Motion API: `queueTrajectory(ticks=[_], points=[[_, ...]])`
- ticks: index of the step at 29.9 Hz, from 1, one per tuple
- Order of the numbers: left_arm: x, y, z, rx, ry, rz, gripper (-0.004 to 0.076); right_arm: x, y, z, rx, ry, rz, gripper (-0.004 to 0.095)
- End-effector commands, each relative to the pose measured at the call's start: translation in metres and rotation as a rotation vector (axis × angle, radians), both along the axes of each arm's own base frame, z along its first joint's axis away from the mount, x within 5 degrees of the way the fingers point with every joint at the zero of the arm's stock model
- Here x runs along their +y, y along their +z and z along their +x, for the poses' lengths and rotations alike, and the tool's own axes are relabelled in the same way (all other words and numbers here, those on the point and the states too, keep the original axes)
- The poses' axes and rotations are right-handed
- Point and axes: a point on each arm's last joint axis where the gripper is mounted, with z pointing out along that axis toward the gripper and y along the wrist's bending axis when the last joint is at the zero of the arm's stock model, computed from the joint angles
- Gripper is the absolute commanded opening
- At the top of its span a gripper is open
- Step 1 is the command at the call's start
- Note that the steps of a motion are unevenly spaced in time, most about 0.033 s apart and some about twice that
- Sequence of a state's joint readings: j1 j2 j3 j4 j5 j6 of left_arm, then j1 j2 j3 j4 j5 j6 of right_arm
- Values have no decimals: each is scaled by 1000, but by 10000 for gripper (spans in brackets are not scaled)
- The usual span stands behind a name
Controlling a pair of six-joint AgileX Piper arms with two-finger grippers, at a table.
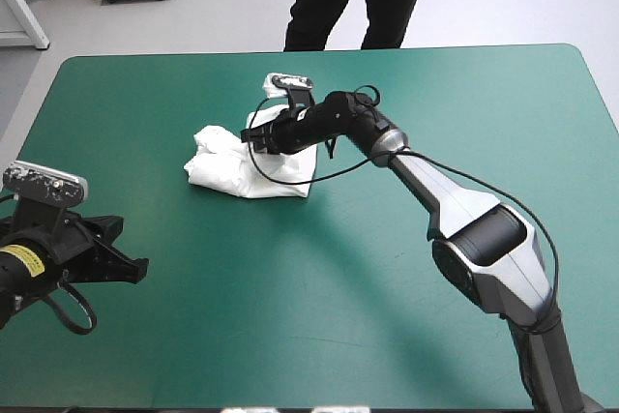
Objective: Fold the cloth
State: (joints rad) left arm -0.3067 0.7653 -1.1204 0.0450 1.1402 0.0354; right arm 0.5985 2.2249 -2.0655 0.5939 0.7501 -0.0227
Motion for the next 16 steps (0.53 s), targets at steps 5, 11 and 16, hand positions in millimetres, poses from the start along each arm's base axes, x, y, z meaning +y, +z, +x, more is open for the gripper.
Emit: queueTrajectory(ticks=[5,11,16], points=[[0,5,-2,-3,5,-17,-9,12,53,-17,-23,57,200,575],[0,5,-2,-8,5,-22,-9,7,90,-24,-84,107,168,669],[0,5,-2,-6,8,-28,-9,-6,102,-25,-83,92,59,607]])
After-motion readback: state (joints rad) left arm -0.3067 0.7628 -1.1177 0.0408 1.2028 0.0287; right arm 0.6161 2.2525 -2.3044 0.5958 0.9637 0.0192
